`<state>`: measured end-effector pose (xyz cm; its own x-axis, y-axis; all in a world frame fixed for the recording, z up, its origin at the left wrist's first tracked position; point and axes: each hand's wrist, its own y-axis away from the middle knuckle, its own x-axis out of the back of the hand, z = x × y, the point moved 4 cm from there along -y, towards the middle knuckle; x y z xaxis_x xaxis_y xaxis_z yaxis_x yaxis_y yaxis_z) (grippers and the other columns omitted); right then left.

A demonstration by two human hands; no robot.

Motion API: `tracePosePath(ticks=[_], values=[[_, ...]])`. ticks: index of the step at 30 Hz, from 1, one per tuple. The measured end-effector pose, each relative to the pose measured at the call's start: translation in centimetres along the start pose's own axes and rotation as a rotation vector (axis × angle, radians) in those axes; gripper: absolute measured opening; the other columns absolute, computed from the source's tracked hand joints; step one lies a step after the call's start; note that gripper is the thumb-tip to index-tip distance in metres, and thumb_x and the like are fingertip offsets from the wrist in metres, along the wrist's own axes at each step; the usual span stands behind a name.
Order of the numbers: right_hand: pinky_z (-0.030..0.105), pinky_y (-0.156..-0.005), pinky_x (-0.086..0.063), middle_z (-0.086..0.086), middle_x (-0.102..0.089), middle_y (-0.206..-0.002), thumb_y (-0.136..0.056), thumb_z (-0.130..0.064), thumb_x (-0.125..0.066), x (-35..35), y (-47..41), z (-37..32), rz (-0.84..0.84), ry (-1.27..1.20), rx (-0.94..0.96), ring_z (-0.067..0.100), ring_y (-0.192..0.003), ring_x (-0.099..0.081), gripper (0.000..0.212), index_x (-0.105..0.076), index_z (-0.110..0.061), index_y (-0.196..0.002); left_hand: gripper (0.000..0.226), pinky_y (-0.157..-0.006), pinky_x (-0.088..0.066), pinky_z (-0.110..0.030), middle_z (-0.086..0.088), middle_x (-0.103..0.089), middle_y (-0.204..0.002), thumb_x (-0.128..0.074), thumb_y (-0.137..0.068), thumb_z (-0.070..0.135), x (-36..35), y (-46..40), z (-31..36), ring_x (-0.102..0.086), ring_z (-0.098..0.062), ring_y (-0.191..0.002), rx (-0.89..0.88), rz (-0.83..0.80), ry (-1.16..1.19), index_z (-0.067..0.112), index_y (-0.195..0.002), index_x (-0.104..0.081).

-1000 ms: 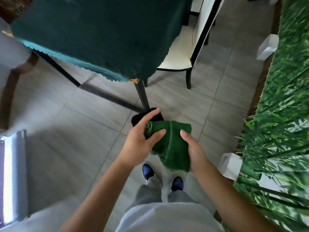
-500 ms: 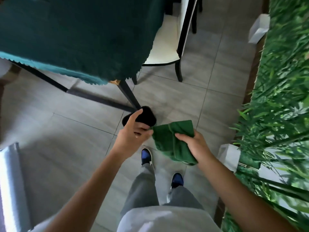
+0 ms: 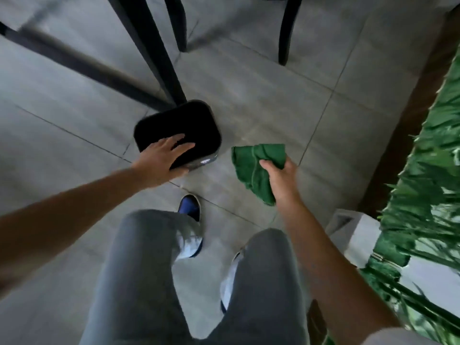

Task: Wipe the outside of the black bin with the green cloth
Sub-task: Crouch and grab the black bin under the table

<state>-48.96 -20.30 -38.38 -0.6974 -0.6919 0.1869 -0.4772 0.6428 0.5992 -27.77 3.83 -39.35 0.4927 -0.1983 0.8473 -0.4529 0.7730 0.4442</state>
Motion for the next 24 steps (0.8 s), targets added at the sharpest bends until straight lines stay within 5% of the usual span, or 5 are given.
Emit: tracePosePath(ticks=[4, 8, 14, 19, 24], values=[[0.031, -0.073, -0.061, -0.013, -0.079, -0.089, -0.076, -0.035, -0.076, -2.0, -5.7, 5.1, -0.008, 0.051, 0.07, 0.009, -0.083, -0.077, 0.014, -0.075, -0.045, -0.086, 0.083, -0.113, -0.04, -0.059, -0.016, -0.035, -0.164, -0.059, -0.087, 0.065, -6.7, -2.5, -5.0, -0.045, -0.048, -0.139, -0.036, -0.035, 0.016, 0.028, -0.158, -0.039], [0.02, -0.061, -0.058, -0.016, -0.079, -0.084, -0.084, -0.026, -0.076, -4.1, -9.6, 7.8, -0.002, -0.026, 0.126, 0.003, -0.077, -0.076, 0.019, -0.076, -0.045, -0.08, 0.086, -0.108, -0.042, -0.05, -0.008, -0.039, -0.159, -0.069, -0.085, 0.062, -10.8, -2.8, -8.1, -0.045, -0.037, -0.138, 0.007, -0.001, 0.078, 0.035, -0.158, -0.034], [0.035, -0.081, -0.065, -0.007, -0.081, -0.094, -0.084, -0.021, -0.078, -6.4, -12.9, 9.7, -0.003, -0.056, 0.17, 0.013, -0.09, -0.078, 0.013, -0.077, -0.03, -0.093, 0.086, -0.088, -0.056, -0.044, -0.012, -0.064, -0.138, -0.033, -0.086, 0.079, -13.9, -2.5, -7.9, -0.067, -0.04, -0.109, 0.051, 0.133, -0.008, 0.034, -0.16, -0.03], [0.04, -0.086, -0.064, -0.005, -0.081, -0.101, -0.083, -0.022, -0.078, -7.0, -13.7, 11.2, 0.022, -0.065, 0.21, 0.016, -0.094, -0.078, 0.018, -0.079, -0.031, -0.098, 0.049, -0.081, -0.059, -0.045, -0.011, -0.07, -0.121, -0.039, -0.104, 0.047, -14.2, -3.9, -7.2, -0.068, -0.035, -0.099, -0.015, 0.255, -0.159, 0.027, -0.145, -0.056], [0.023, -0.064, -0.062, -0.011, -0.081, -0.099, -0.088, -0.025, -0.075, -5.8, -14.6, 10.2, -0.005, -0.042, 0.243, 0.008, -0.087, -0.077, 0.017, -0.078, -0.039, -0.098, 0.033, -0.076, -0.059, -0.044, -0.01, -0.075, -0.104, -0.051, -0.102, 0.038, -12.7, -3.1, -8.5, -0.07, -0.034, -0.085, 0.022, 0.451, -0.025, 0.025, -0.126, -0.07]])
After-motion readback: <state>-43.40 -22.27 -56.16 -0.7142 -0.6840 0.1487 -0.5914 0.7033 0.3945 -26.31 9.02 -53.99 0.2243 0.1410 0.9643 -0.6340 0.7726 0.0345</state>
